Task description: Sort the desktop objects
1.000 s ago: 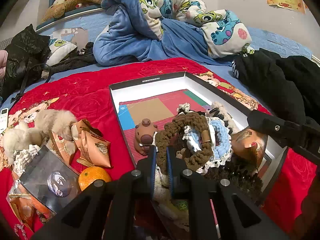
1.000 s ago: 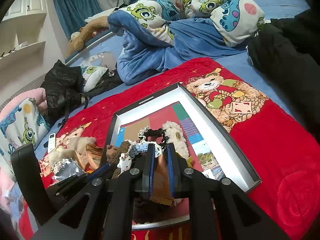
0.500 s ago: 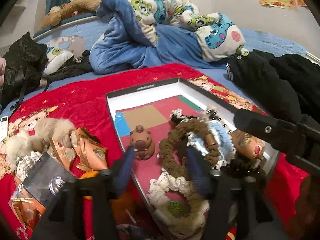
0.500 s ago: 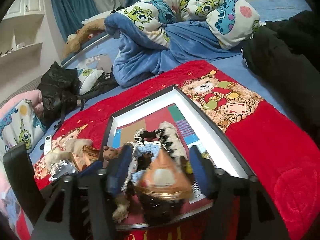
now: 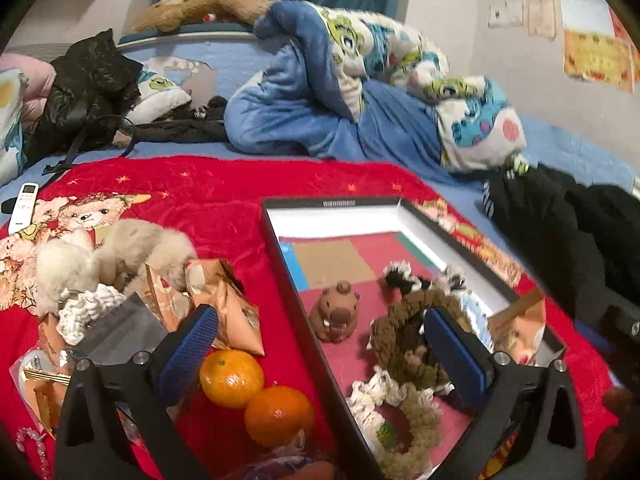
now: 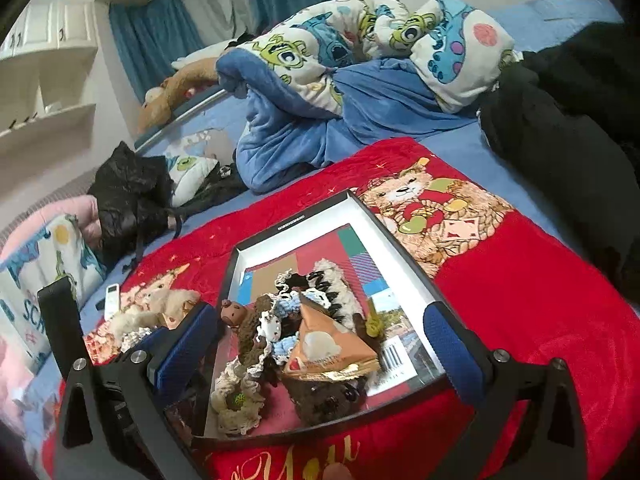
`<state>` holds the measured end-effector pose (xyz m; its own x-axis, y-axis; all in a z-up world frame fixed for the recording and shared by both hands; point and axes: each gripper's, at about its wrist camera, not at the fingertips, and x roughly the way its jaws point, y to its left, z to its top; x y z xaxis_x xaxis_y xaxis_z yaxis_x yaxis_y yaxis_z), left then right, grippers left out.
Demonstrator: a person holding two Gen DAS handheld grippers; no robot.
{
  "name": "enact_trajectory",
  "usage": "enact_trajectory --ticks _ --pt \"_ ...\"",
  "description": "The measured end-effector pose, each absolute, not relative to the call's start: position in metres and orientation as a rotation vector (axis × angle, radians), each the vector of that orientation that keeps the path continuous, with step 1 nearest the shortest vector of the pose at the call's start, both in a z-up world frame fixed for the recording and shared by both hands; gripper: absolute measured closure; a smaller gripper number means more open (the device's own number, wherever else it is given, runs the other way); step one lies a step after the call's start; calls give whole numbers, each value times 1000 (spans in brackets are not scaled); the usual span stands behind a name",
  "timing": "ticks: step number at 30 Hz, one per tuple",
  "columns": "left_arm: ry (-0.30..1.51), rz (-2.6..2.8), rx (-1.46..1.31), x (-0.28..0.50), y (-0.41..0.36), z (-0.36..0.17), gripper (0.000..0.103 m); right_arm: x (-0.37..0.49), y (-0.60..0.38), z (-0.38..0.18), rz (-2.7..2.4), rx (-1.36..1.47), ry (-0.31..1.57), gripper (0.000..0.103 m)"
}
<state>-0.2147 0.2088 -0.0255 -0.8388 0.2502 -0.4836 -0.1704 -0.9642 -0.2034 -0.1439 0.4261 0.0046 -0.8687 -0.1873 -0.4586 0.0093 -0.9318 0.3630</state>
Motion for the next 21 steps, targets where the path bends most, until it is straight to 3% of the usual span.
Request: enact_trajectory --ticks 9,17,21 --pt "-265 2814 -716 -182 201 -20 0 -103 439 10 -2941 749 -466 0" --pt "-369 2772 -702 -94 152 -25 0 -54 422 20 -2968 674 -340 0" --pt "-285 2856 -741 -51 123 -31 0 -29 389 21 -2983 614 -248 0"
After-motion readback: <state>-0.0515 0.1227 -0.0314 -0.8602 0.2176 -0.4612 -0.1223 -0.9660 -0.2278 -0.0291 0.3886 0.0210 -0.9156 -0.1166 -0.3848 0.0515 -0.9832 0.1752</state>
